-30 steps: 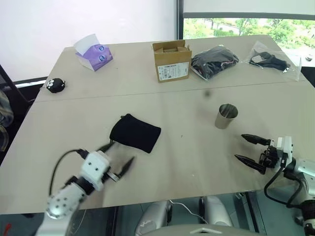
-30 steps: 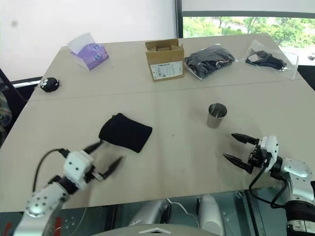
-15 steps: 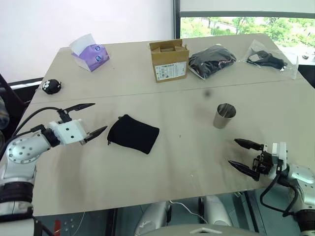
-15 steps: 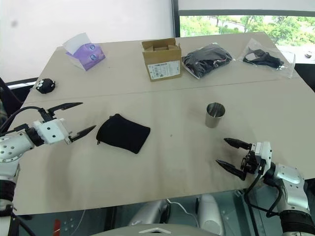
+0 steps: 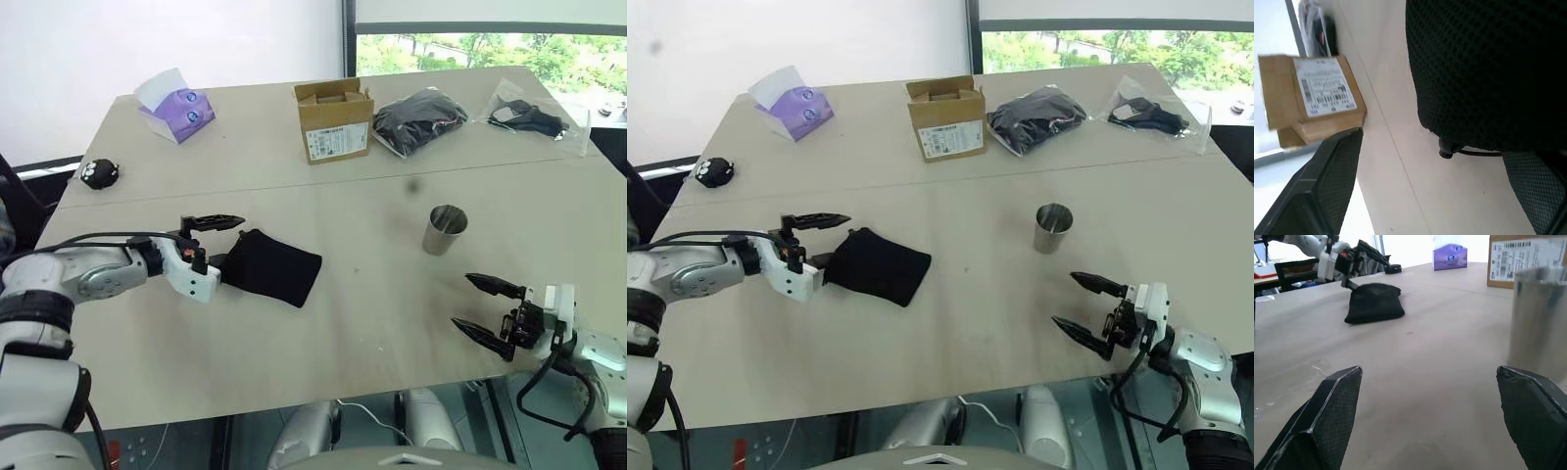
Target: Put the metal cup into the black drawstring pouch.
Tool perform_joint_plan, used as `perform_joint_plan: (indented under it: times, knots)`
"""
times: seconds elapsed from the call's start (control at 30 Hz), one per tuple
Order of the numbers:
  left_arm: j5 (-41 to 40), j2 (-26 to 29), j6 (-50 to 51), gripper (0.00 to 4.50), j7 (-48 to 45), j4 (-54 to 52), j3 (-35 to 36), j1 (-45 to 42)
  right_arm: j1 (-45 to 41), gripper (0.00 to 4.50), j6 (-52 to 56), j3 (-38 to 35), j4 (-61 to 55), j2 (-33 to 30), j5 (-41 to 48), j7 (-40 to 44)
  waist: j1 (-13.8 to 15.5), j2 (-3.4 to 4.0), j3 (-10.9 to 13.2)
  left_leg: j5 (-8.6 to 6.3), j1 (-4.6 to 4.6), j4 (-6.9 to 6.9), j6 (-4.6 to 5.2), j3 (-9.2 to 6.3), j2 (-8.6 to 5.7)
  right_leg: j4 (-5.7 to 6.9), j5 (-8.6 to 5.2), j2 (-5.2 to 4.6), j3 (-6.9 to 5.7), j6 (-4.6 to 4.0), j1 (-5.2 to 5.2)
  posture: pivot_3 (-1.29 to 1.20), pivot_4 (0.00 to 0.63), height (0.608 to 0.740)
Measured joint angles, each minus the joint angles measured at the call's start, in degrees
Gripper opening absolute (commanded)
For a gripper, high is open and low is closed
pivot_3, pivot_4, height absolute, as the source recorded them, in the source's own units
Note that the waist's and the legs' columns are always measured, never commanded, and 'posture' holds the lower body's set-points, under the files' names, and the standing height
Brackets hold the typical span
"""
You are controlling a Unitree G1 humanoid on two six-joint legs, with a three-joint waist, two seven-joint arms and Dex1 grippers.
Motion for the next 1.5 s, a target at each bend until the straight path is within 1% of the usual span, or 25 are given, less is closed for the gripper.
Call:
perform_joint_plan:
  times: [0.13,0.23,0.37,0.47,0.53,0.57,0.6,0.67,0.7,0.83,0.87,1.1,1.2,1.23,1.27,1.3,1.33,1.4,1.43,1.47,1.5]
  knots:
    - [3.4,0.6,-1.7,4.50,8.2,0.5,-4.3,-1.3,0.8,4.45,1.2,0.0,-3.2,-0.3,3.3,2.4,-0.1,0.00,0.0,0.00,-0.05,0.00,0.00,0.02,0.01,0.04,0.00,-0.01,0.01,0.00,-0.07,0.00,0.150,0.740]
    - [5.0,1.2,-3.4,4.50,12.1,-0.5,-6.7,-1.5,0.8,4.45,1.0,0.5,-3.6,-1.5,3.4,4.5,-0.1,-0.01,0.0,0.00,-0.05,0.00,0.00,0.04,0.01,0.05,0.00,-0.01,0.02,0.00,-0.09,0.00,0.150,0.740]
    - [6.0,1.6,-4.9,4.50,14.5,-2.3,-8.6,-1.5,-0.3,4.45,1.0,1.3,-3.4,-1.5,3.3,5.0,-0.1,-0.01,0.0,0.00,-0.05,0.01,0.00,0.12,0.01,0.21,0.00,-0.03,0.02,0.01,-0.19,0.00,0.150,0.740]
    - [5.5,1.8,-7.3,4.50,14.6,-5.4,-9.2,-0.3,-1.4,4.45,1.0,1.3,-3.3,-1.5,3.3,4.9,-0.1,-0.01,0.0,0.00,-0.05,0.01,0.00,0.20,0.01,0.31,0.00,-0.09,0.01,0.00,-0.29,0.00,0.150,0.740]
    - [4.4,1.9,-8.8,3.89,14.5,-7.7,-9.3,1.2,-1.5,4.50,1.0,1.3,-3.3,-1.4,3.3,4.7,-0.1,-0.01,0.0,0.00,-0.06,0.01,0.00,0.20,0.01,0.35,0.00,-0.09,0.01,0.00,-0.32,0.00,0.150,0.740]
    - [4.2,1.9,-9.2,3.70,14.5,-8.4,-9.3,1.7,-1.4,4.50,1.0,1.3,-3.3,-1.3,3.3,4.7,-0.2,-0.01,0.0,0.00,-0.07,0.01,0.00,0.20,0.01,0.37,0.00,-0.09,0.01,0.00,-0.34,0.00,0.150,0.740]
    - [4.0,1.9,-9.5,3.41,14.4,-8.9,-9.3,1.9,-1.3,4.50,1.0,1.3,-3.3,-1.3,3.3,4.6,-0.1,-0.01,0.0,0.00,-0.08,0.01,0.00,0.20,0.01,0.38,0.00,-0.09,0.01,0.00,-0.34,0.00,0.150,0.740]
    - [1.9,2.0,-10.3,2.50,14.0,-11.2,-8.4,3.2,-0.8,4.50,0.9,1.3,-3.3,-1.0,3.3,4.5,-0.1,-0.01,0.0,0.00,-0.08,0.03,0.00,0.22,0.01,0.41,0.00,-0.10,0.03,0.00,-0.34,0.00,0.150,0.740]
    - [0.7,2.0,-10.6,2.14,13.6,-12.3,-8.0,3.8,-0.4,4.50,0.9,1.4,-3.3,-0.9,3.2,4.4,-0.1,-0.01,0.0,0.00,-0.08,0.04,0.00,0.22,0.01,0.41,0.00,-0.10,0.02,0.00,-0.34,0.00,0.150,0.740]
    - [-3.8,1.8,-11.1,0.23,10.5,-14.8,-7.6,5.0,0.2,4.50,0.9,1.6,-3.4,-0.8,3.1,4.2,-0.2,-0.01,0.0,0.00,-0.07,0.10,0.00,0.24,0.01,0.49,0.00,-0.10,0.05,0.00,-0.34,0.00,0.150,0.740]
    - [-5.0,1.6,-10.9,0.06,9.3,-15.1,-7.6,5.4,0.4,4.50,0.9,1.6,-3.5,-0.8,3.1,4.1,-0.2,-0.01,0.0,0.00,-0.07,0.10,0.00,0.24,0.01,0.50,-0.01,-0.10,0.05,0.00,-0.35,0.00,0.150,0.740]
    - [-9.7,-0.9,-8.7,0.06,2.6,-16.5,-7.6,7.9,0.6,4.50,0.9,1.6,-3.6,-0.7,3.0,3.2,-0.2,-0.01,0.0,0.00,-0.08,0.21,0.00,0.25,0.00,0.56,0.00,-0.09,0.05,0.00,-0.34,0.00,0.150,0.740]
    - [-14.1,-1.7,-7.0,0.06,-1.3,-16.6,-7.6,8.4,0.6,4.50,0.8,1.6,-4.3,-0.7,3.0,2.9,-0.2,-0.01,0.0,0.00,-0.08,0.24,0.00,0.24,0.01,0.60,0.00,-0.09,0.05,0.00,-0.35,0.00,0.150,0.740]
    - [-17.1,-1.9,-5.8,0.06,-3.5,-16.6,-7.8,8.4,0.6,4.50,0.8,1.6,-4.6,-0.7,3.0,2.7,-0.2,-0.01,0.0,0.00,-0.08,0.26,0.00,0.24,0.01,0.61,0.00,-0.09,0.05,0.00,-0.34,0.00,0.150,0.740]
    - [-22.1,-2.4,-3.4,0.06,-6.5,-16.6,-7.8,8.5,0.6,4.50,0.8,1.6,-4.7,-0.7,3.0,2.3,-0.2,-0.01,0.0,0.00,-0.08,0.32,0.01,0.24,0.01,0.65,0.00,-0.09,0.05,0.00,-0.34,0.00,0.150,0.740]
    - [-24.2,-2.7,-2.2,0.06,-7.7,-16.6,-7.8,8.6,0.5,4.50,0.8,1.6,-4.7,-0.7,3.0,2.1,-0.2,-0.01,0.0,0.00,-0.08,0.33,0.01,0.24,0.01,0.66,0.00,-0.10,0.06,0.00,-0.34,0.00,0.150,0.740]
    - [-30.7,-3.5,2.0,0.06,-11.2,-17.4,-7.6,9.6,0.4,4.50,0.8,1.6,-4.8,-0.4,2.9,1.8,-0.2,0.00,0.0,-0.01,-0.09,0.37,0.01,0.24,0.00,0.68,0.00,-0.11,0.06,0.00,-0.34,0.00,0.150,0.740]
    - [-43.1,-6.2,12.0,0.06,-17.2,-20.3,-5.6,11.9,0.2,4.50,0.6,1.6,-5.4,0.2,2.9,0.8,-0.3,0.01,0.0,-0.01,-0.12,0.46,0.02,0.21,0.01,0.76,0.00,-0.10,0.06,0.00,-0.35,0.00,0.150,0.740]
    - [-47.1,-7.4,16.6,0.06,-19.0,-21.9,-4.4,12.9,0.0,4.50,0.4,1.6,-5.5,0.3,2.8,0.3,-0.3,0.01,0.0,-0.01,-0.12,0.48,0.02,0.21,0.01,0.78,-0.01,-0.10,0.06,0.00,-0.35,0.00,0.150,0.740]
    - [-51.9,-8.9,23.5,0.06,-21.0,-24.6,-2.3,14.0,-0.4,4.50,0.3,1.5,-5.6,0.4,2.0,-1.3,-0.4,0.01,0.0,-0.01,-0.12,0.52,0.02,0.21,0.01,0.81,-0.01,-0.10,0.07,0.00,-0.35,0.00,0.150,0.740]
    - [-56.5,-10.0,32.4,0.06,-22.6,-28.4,0.5,15.2,-1.4,4.50,0.6,1.3,-5.5,0.4,0.3,-4.8,-0.5,0.00,0.0,-0.01,-0.11,0.57,0.01,0.23,0.02,0.83,0.00,-0.07,0.11,0.00,-0.35,0.00,0.150,0.740]
